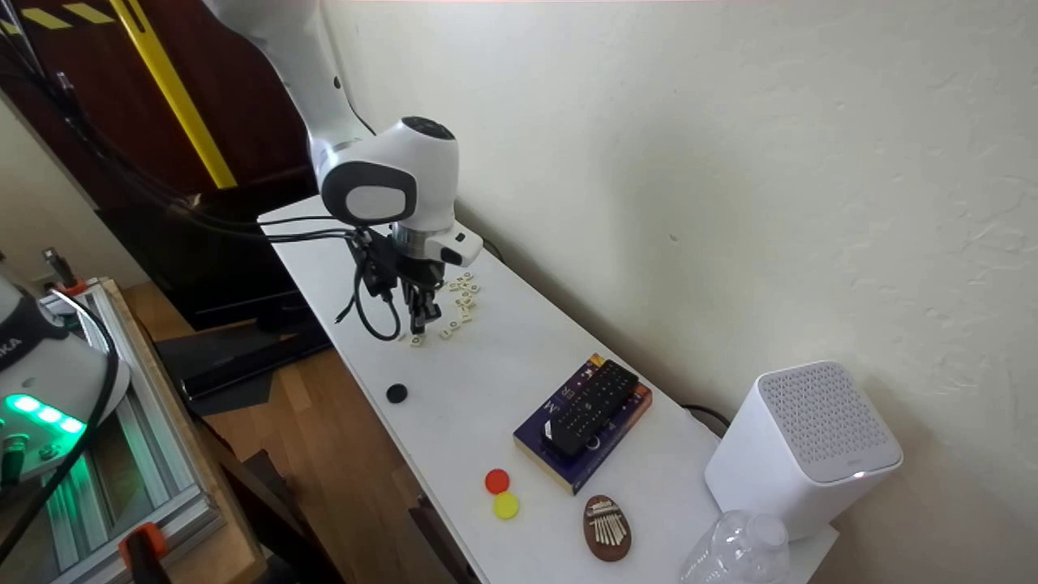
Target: Arrange the letter tiles
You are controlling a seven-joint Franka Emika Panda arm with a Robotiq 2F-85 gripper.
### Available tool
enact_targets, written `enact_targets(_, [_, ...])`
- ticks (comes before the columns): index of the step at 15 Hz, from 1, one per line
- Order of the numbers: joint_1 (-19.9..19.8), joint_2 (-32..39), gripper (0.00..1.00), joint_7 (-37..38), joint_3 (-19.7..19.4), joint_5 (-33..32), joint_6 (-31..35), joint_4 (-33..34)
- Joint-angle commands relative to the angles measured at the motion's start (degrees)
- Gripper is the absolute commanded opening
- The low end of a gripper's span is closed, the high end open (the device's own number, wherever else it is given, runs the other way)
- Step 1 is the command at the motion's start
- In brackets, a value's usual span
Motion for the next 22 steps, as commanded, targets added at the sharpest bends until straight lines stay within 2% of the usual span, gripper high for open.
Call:
enact_targets(1, [-0.78,1.45,0.0,0.23,1.0,-0.57,-0.42,0.88])
enact_targets(11, [-3.9,1.83,0.0,2.81,5.68,4.85,-1.01,1.64])
enact_targets(16, [-2.87,1.73,0.0,6.57,5.92,8.09,-2.67,1.4])
enact_targets(22, [-1.54,1.86,0.0,13.4,5.84,12.64,-0.92,1.43])
